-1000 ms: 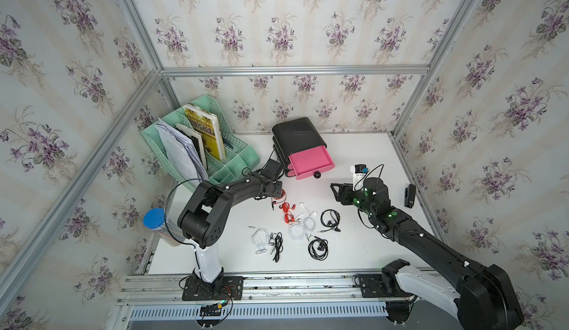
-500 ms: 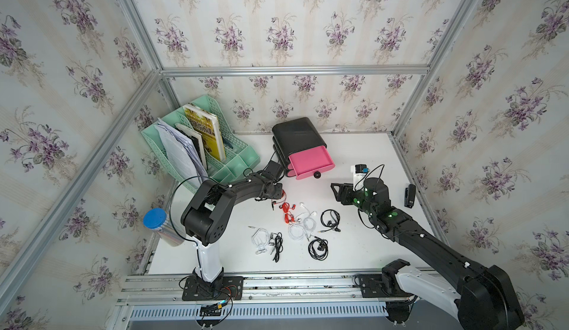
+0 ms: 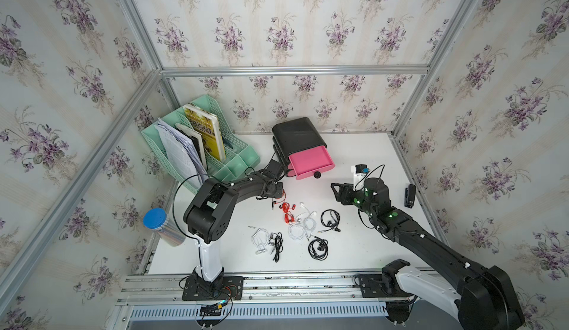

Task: Place the wired earphones into the drawer by color
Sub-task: Pick up the wired earphones from the center of the board, then place the wired earphones in the drawer.

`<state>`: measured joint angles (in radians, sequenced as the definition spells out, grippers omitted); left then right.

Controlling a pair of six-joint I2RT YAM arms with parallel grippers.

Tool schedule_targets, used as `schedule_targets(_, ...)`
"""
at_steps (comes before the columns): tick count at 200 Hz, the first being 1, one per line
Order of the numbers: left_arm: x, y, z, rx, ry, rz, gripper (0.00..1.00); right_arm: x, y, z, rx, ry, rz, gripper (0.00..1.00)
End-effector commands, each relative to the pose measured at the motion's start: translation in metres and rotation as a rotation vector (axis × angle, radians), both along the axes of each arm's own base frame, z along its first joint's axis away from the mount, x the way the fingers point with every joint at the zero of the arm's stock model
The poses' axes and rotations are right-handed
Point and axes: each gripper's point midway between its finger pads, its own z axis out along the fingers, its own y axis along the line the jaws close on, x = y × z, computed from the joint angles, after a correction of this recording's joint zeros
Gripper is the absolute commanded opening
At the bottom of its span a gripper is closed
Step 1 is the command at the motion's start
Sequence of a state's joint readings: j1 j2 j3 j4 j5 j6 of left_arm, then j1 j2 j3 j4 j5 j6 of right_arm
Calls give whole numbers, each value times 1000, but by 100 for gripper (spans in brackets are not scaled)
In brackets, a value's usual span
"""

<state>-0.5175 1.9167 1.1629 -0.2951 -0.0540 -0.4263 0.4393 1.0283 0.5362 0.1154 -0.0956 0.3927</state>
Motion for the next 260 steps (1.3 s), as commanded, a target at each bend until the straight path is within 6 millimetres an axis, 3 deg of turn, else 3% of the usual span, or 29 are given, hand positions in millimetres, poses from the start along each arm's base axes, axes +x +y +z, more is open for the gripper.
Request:
schedule_targets(1, -8, 3, -6, 17, 41, -9, 9, 2, 0, 4, 5, -20, -4, 67)
schedule_targets(48, -10, 5, 14, 15, 17, -12, 0, 2, 0, 6, 7, -22, -2, 67)
schedule_targets(166, -28, 29, 141, 10, -249, -25, 0, 1, -1, 17, 26, -54, -10, 67)
schedule_targets(190, -31, 29, 165, 1, -298, -39, 0, 1, -1, 18, 30, -56, -10, 67)
schedule_targets(193, -33, 30, 177, -13, -326, -39, 0, 1, -1, 18, 30, -56, -11, 67)
schedule_targets(208, -35, 30, 196, -30, -366, -49, 0, 0, -2, 18, 32, -57, -13, 67)
schedule_targets(260, -42, 24, 250, -89, -495, -97, 0, 0, -3, 22, 42, -68, -20, 67)
